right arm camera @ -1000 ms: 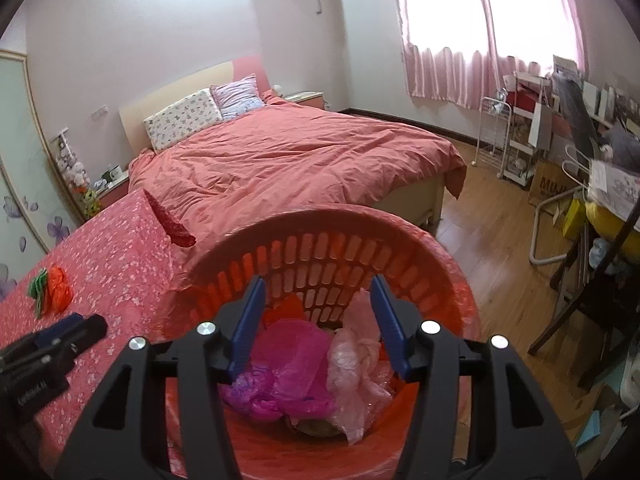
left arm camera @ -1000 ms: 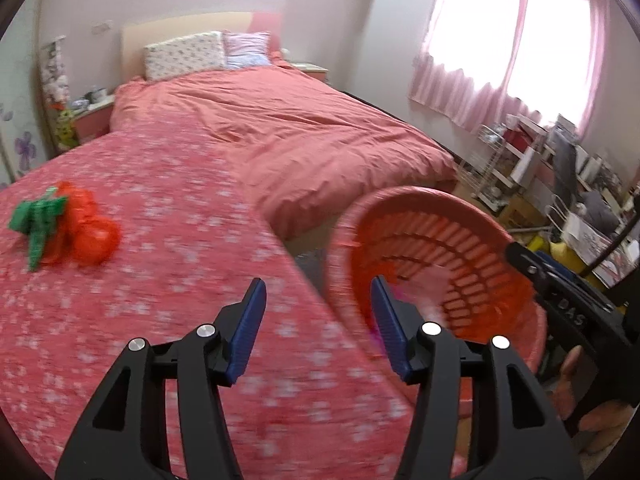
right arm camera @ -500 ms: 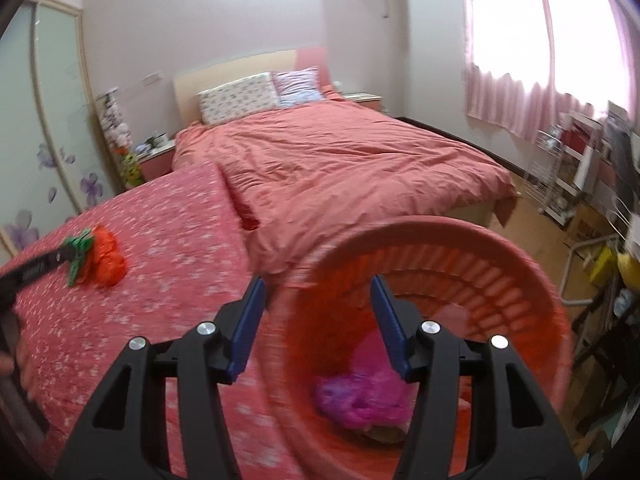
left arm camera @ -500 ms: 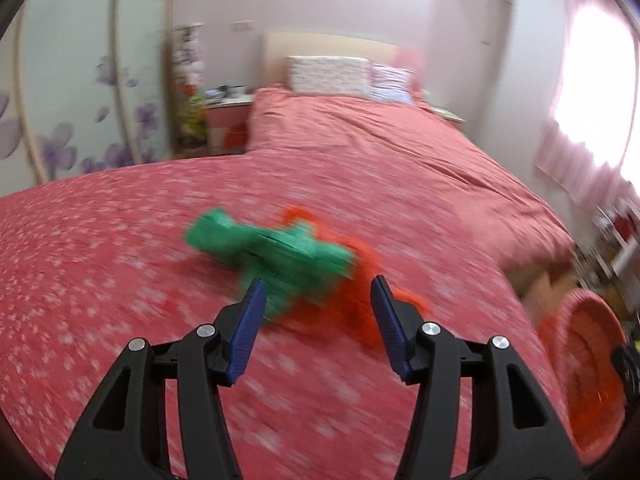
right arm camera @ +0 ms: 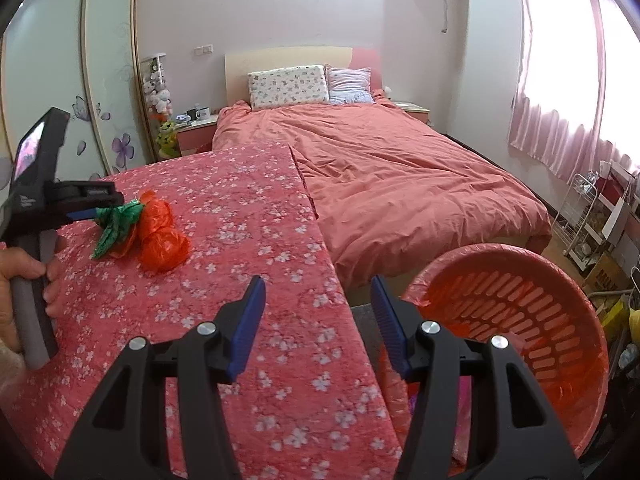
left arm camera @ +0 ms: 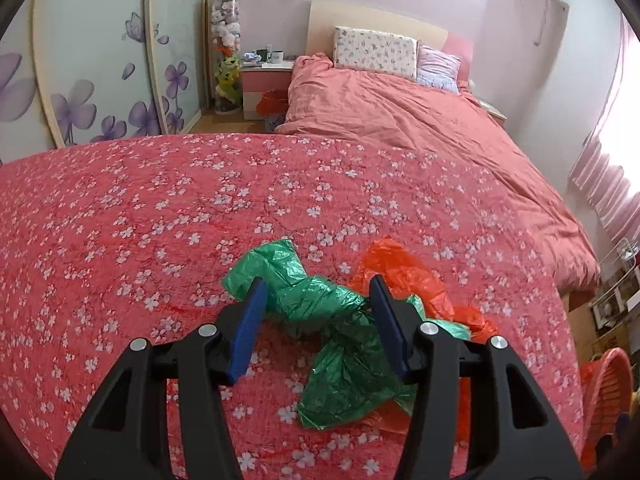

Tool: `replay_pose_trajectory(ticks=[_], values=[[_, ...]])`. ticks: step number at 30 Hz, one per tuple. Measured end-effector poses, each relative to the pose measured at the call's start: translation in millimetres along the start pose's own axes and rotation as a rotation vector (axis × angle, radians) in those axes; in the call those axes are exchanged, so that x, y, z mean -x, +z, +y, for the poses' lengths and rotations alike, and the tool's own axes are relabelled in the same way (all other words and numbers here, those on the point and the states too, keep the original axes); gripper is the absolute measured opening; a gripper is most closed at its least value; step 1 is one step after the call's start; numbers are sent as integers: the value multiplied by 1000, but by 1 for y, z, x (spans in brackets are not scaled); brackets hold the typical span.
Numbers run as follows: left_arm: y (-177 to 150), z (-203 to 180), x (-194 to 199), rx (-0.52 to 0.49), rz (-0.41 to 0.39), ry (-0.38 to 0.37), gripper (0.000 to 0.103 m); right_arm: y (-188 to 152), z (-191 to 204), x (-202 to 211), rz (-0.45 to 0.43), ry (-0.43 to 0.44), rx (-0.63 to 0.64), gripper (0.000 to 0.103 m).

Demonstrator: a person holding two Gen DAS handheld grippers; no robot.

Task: Collect trash
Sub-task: 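Grasp the green bag with the left tool while the right tool grasps the orange bag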

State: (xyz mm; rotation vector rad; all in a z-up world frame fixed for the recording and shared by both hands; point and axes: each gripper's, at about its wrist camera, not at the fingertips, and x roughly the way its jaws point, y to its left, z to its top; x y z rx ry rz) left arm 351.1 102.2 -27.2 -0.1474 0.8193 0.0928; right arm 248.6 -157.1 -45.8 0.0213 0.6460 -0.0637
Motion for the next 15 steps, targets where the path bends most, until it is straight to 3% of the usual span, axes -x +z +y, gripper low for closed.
replay_pose_trajectory(ticks=[3,6,10,13,14,15], values=[[-1,5,0,-10,2,-11,44,0,3,-2,7,2,4,54],[-7,12,-1,-3,19,-28,43,0,9,-2,11,9,7,54],[-5,16,-7,55,54,-23,57,1,23,-3,11,20,25,54],[-6,15,-14,77,68,-22,57,1,32,-2,9,20,47,54],[-7,11,-13,55,58,-16,42,1,34,-2,9,18,56,54],[-9,9,-12,36,55,-29,42,1,36,-3,10,15,61,54]])
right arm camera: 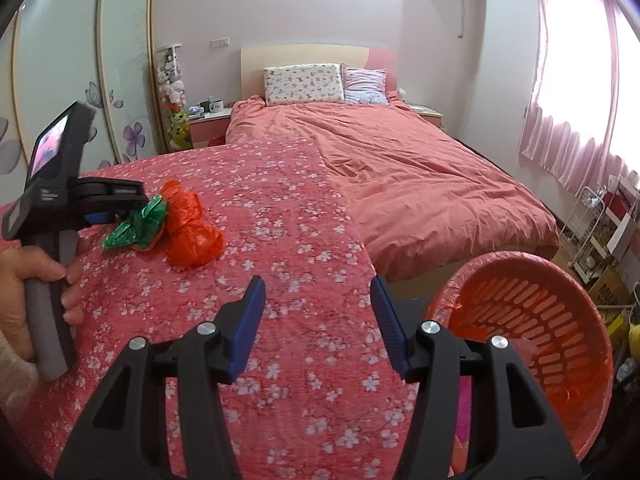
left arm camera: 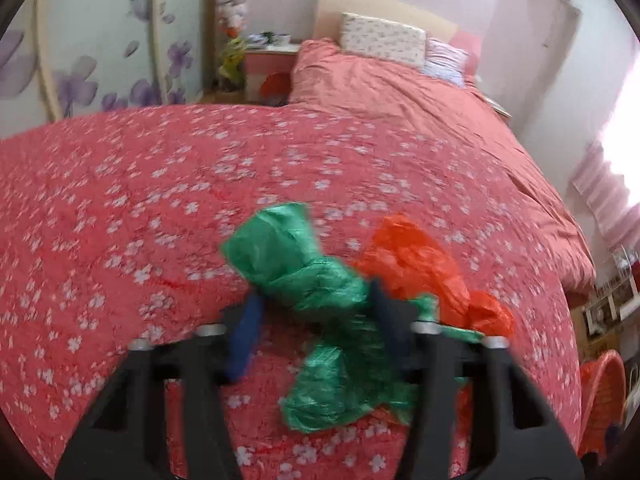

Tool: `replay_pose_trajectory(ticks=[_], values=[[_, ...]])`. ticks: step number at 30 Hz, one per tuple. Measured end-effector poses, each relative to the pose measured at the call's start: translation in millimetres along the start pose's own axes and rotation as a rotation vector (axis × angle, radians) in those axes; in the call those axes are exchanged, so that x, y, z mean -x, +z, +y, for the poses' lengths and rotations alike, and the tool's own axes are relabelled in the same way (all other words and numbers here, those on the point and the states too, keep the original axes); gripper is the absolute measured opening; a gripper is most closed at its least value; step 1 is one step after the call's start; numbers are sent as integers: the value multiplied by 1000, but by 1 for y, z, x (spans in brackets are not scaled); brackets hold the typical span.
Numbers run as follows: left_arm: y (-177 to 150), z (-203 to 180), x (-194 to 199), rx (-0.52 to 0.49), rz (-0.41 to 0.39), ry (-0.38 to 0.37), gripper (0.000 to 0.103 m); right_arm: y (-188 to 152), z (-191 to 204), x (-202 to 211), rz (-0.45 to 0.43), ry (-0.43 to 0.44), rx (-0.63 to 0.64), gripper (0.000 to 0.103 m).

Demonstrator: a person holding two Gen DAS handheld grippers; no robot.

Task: Collect trash
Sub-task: 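Grasp the green bag with the left tool while the right tool grasps the orange bag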

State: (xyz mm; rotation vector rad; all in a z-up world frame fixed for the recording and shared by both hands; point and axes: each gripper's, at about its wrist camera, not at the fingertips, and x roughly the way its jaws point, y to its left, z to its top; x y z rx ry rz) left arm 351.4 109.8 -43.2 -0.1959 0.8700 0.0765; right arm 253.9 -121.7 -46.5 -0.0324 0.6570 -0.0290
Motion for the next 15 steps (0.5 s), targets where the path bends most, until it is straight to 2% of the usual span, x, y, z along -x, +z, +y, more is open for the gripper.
replay_pose_trajectory(ticks=[3,7,11,15], values=[[-3,9,4,-2,-10,-11,38,2,3,-2,3,0,6,54],[-3,35,16,-10,-33,22,37,8,14,-8,5,20,9,54],[-9,71,35,-23,-55,49,37,17,34,-18,15,70,12,54],[-18,90,52,-62,-79,84,37,34,67,-36,30,140,14,54]])
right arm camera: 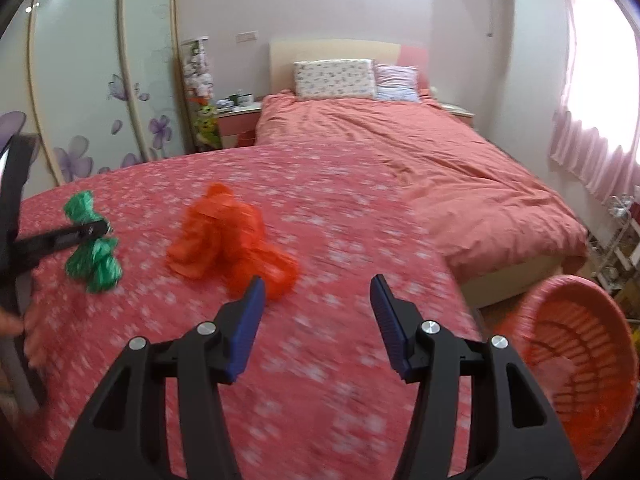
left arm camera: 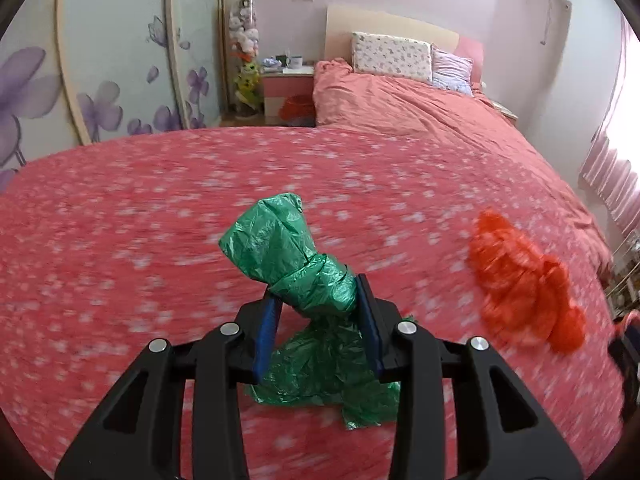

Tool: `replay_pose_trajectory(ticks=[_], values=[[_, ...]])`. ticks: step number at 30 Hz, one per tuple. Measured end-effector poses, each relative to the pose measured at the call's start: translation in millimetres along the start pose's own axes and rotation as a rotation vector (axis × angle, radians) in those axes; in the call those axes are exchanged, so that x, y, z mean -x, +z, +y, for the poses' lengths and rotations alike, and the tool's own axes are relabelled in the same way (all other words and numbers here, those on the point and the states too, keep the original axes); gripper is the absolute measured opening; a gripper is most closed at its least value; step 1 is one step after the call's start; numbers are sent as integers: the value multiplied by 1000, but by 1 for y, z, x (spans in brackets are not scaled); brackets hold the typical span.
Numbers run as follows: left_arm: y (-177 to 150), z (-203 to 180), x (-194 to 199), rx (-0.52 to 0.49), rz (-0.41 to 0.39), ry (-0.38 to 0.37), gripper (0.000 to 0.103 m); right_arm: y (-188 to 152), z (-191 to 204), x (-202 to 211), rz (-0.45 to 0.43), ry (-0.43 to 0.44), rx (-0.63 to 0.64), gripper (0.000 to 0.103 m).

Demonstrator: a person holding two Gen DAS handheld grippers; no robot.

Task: Collect trash
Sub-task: 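Grasp the green bag with the left tool while the right tool grasps the orange bag, then carry the green bag and orange bag over the orange basket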

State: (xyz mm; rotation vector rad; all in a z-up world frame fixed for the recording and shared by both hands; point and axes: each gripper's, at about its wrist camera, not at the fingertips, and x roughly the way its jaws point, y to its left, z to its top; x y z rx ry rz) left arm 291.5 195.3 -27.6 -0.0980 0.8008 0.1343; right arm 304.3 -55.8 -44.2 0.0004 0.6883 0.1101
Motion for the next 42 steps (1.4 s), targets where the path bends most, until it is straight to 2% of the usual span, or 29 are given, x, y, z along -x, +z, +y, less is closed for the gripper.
replay_pose_trajectory(ticks=[6,11,16,17,18,19,22,24,42], values=[[-6,20,16,-43,-32,25,37,30,40,-34,18,43,5,54],[-9,33,23,-31,-35,22,37,44,60,-61,58,26,33,54],[-10,36,24,-31,-33,13,37,44,65,-83,124,4,48,53],[-11,34,24,-33,-33,8,37,43,64,-86,141,6,45,52],[-13,33,25,-34,-34,6,37,42,63,-87,149,9,39,44],[-13,31,26,-37,-33,3,37,41,61,-87,154,7,34,37],[-14,24,25,-42,-34,-8,38,37,56,-81,146,13,34,29],[-15,18,26,-51,-34,-16,38,32,53,-74,136,9,42,27],[-27,-53,48,-143,-48,-118,38,5,-3,2,70,-23,-2,26]])
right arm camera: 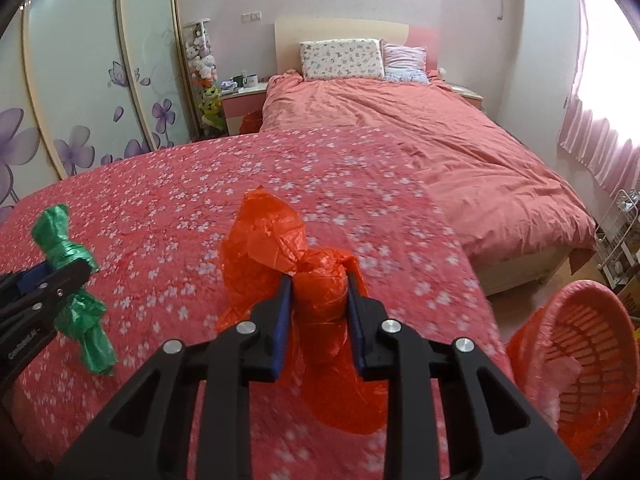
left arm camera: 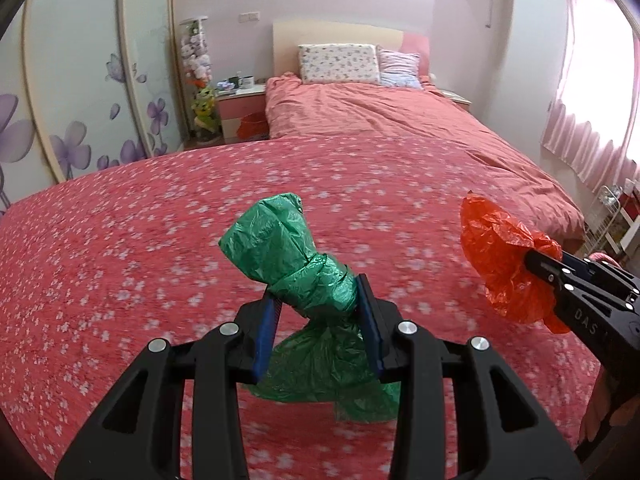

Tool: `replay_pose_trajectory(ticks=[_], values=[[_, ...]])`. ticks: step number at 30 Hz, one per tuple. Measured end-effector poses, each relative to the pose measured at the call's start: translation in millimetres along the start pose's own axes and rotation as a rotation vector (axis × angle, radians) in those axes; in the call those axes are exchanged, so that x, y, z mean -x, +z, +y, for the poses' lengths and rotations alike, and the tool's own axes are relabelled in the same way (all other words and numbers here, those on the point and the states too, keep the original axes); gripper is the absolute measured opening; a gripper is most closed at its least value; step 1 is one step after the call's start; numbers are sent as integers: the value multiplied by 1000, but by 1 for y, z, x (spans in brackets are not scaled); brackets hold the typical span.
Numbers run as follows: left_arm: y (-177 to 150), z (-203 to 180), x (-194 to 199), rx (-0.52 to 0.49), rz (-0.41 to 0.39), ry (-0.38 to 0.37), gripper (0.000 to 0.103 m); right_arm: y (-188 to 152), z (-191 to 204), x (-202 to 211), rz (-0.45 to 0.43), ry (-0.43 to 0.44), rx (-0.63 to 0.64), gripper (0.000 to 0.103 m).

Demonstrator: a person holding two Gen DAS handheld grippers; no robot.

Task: Collect trash
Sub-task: 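Carry the green bag and orange bag over the orange basket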

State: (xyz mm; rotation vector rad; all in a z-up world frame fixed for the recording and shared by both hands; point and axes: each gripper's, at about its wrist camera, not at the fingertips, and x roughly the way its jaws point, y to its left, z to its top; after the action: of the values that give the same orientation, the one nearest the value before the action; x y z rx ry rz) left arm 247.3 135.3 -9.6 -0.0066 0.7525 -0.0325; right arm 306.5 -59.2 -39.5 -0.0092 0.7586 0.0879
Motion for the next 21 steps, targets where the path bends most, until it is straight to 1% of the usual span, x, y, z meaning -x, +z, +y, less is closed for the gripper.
replay_pose_trajectory(ticks=[10,21], values=[[-2,-47,6,-57,-10,-53,38,-22,-42,36,-21,-26,-61,26],[-7,-103,10,-113,-9,-130,38,-46,-94,66,-45,-86,-131,26]])
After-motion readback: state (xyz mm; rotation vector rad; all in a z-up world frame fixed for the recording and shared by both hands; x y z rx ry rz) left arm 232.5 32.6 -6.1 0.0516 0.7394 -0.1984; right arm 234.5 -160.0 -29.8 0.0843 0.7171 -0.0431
